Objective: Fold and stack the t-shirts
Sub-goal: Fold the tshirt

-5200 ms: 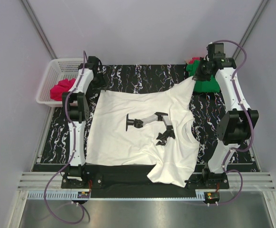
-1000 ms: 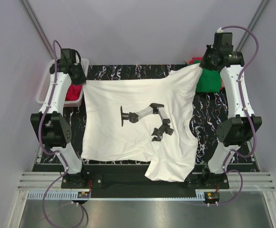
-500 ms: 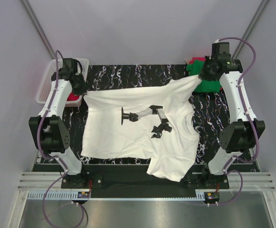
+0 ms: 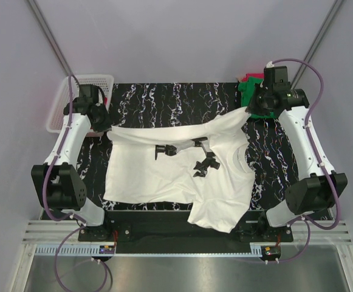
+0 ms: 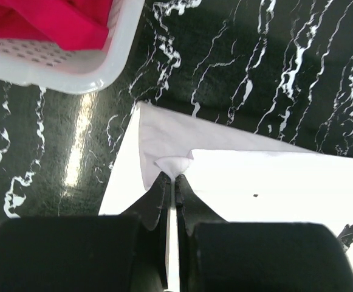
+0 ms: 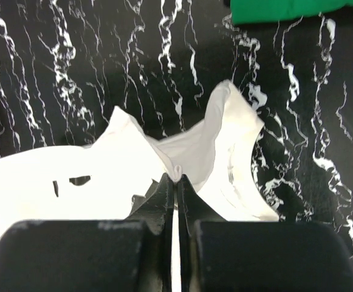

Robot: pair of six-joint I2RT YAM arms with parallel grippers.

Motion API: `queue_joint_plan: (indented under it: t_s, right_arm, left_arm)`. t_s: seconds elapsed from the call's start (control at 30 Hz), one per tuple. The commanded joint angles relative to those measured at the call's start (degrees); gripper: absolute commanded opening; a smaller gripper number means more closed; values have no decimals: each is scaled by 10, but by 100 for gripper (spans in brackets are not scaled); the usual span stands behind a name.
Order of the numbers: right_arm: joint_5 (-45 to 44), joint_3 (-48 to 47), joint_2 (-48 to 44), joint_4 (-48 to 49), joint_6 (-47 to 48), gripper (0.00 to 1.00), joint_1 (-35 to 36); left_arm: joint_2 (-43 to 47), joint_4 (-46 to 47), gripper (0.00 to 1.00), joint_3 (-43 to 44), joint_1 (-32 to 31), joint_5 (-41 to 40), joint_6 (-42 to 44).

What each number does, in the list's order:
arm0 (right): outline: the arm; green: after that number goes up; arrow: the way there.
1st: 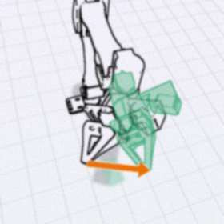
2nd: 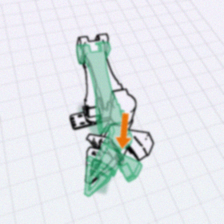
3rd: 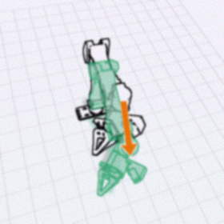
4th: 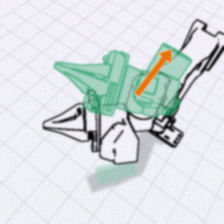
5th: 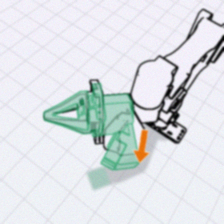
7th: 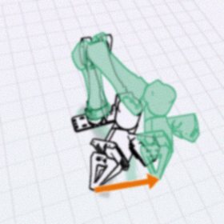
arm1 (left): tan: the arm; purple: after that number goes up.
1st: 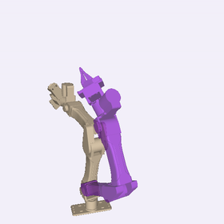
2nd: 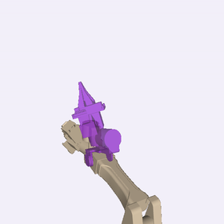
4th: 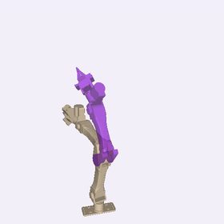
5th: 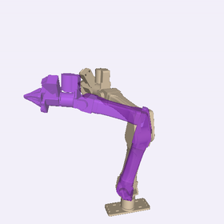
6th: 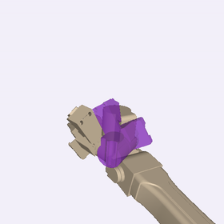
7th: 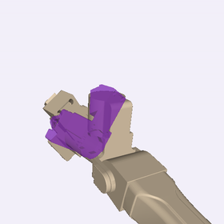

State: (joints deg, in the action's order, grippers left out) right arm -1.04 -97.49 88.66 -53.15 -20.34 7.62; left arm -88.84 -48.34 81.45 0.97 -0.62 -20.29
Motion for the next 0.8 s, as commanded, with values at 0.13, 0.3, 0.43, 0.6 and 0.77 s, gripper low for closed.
queue_joint_plan:
  t_s: [0.13, 0.3, 0.43, 0.6, 0.77]
  right_arm:
    - [-6, 56, -58, -15, -12, 0, 9]
    - [-43, 72, -75, -24, -20, 0, 8]
    - [-67, 80, -82, -31, -37, 0, 9]
    - [-109, 59, -65, -30, -39, 0, 8]
    - [-138, 26, -53, -28, -40, 0, 8]
  left_arm:
    - [-6, -18, 0, -8, -4, 3, -37]
    - [9, -29, 0, -32, -6, -24, -36]
    - [23, -43, 0, -46, -7, -24, -16]
    - [27, -41, 0, -46, -7, -64, -7]
    - [15, -36, 0, -17, -6, -82, -6]
